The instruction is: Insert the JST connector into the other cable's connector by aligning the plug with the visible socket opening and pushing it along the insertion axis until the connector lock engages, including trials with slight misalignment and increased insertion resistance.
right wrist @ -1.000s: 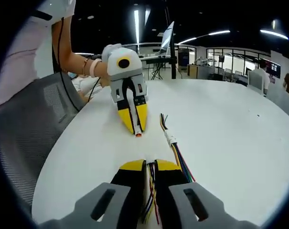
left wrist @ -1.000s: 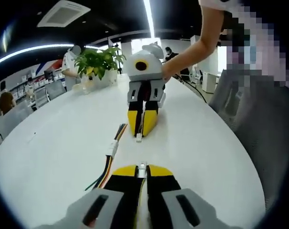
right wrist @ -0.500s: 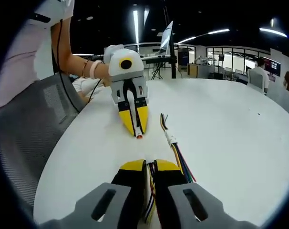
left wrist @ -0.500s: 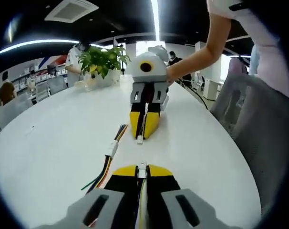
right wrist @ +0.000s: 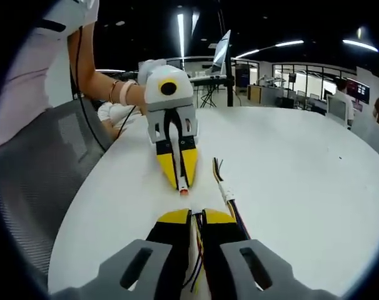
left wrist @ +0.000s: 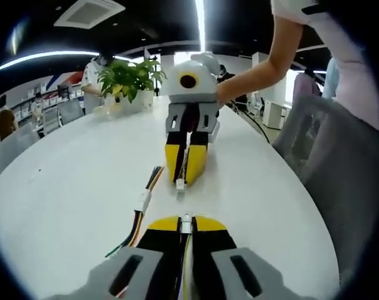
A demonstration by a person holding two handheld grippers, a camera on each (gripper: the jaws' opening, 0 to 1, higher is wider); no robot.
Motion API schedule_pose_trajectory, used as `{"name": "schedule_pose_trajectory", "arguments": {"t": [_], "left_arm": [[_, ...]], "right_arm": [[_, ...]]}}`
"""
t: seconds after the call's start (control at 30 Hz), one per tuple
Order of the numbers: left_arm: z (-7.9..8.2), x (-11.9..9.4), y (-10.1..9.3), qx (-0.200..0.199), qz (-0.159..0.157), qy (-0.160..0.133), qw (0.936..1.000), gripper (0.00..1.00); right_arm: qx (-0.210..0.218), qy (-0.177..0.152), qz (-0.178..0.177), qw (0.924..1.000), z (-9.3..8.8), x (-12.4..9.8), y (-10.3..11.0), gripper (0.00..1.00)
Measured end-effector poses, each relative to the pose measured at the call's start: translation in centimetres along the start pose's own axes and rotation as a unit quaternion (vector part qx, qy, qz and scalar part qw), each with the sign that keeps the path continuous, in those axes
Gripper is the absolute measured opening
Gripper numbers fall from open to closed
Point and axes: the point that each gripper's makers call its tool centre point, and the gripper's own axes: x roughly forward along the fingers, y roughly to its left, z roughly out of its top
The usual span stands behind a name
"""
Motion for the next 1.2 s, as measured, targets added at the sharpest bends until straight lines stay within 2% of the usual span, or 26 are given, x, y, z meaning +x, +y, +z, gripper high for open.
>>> {"name": "schedule_pose_trajectory", "arguments": {"t": [0.23,0.37,0.8,1.2], "left_arm": [[1.1,-0.4,0.8,-0.018,0.005,-0.007,0.9998,0.0],[1.5,-0.5,1.0,-0.014,0.004,-0.009,0.9999,0.0],[1.8,-0.4,1.4,-0.001,0.005,-0.006,1.0,0.0],[1.7,-0.2,1.6,0.01,0.0,0.01,0.9999,0.0]], "right_arm": [[0.0,-0.003,-0.002,1.0,0.7,0.2,-0.2,0.03],[-0.002,-0.003,-0.001,1.0,0.9,0.3,-0.2,0.03],[0.007,-0.011,0.001,0.9999,1.2,0.6,-0.6,0.03],[0.009,-0.014,0.001,0.9999,1.3,0.7,-0.6,0.03]]}}
